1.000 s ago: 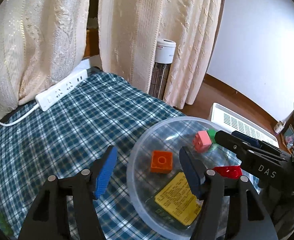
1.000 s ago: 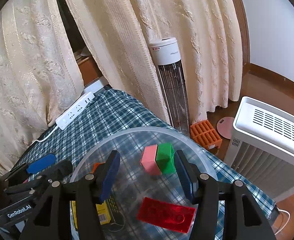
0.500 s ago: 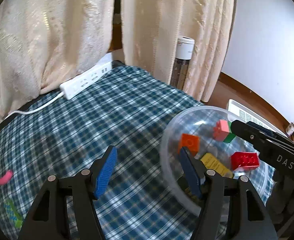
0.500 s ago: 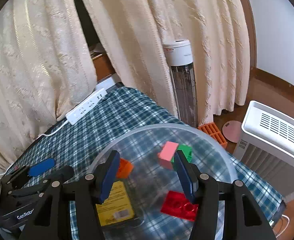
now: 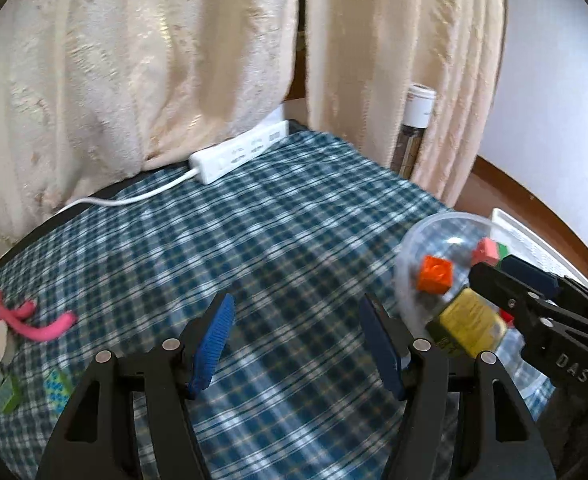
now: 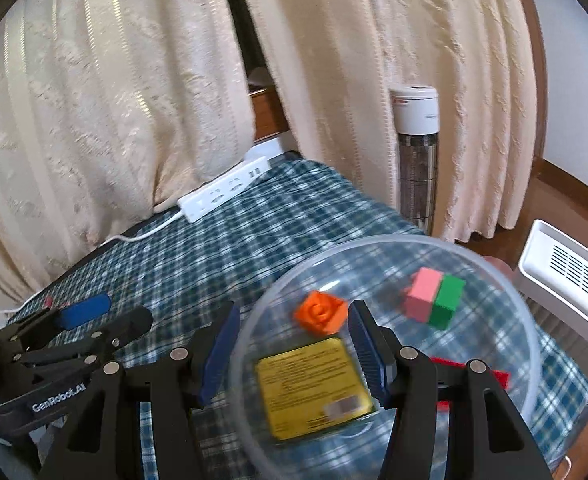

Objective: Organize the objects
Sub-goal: 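Move both open tools back toward the green dotted blocks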

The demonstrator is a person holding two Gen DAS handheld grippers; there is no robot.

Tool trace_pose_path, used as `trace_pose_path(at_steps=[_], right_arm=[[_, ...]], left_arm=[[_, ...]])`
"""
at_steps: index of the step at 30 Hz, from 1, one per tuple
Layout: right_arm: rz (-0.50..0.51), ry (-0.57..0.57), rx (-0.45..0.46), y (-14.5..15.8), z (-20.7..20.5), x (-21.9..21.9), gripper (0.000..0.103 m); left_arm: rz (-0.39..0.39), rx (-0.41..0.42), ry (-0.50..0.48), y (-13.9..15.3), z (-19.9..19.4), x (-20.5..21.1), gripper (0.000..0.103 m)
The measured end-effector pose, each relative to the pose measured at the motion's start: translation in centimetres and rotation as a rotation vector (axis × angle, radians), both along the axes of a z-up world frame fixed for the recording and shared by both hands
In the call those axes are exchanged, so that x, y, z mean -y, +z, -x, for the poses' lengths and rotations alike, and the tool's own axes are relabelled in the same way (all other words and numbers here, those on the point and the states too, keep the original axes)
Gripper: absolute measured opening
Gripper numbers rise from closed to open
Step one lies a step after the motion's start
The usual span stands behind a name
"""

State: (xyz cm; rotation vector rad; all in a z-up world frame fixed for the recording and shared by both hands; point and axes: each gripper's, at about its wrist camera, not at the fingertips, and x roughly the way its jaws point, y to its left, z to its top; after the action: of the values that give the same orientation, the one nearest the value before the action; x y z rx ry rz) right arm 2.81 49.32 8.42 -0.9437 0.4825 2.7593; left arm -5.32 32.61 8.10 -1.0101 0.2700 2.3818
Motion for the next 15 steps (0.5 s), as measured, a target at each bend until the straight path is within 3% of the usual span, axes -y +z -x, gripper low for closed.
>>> trace_pose_path(at_steps=[15], right_arm=[[0.023,0.168,0.034,-0.1,2.5,7.3,0.06]], left_arm=[[-0.019,0.035,0.186,-0.3,1.3,8.8,0.066]])
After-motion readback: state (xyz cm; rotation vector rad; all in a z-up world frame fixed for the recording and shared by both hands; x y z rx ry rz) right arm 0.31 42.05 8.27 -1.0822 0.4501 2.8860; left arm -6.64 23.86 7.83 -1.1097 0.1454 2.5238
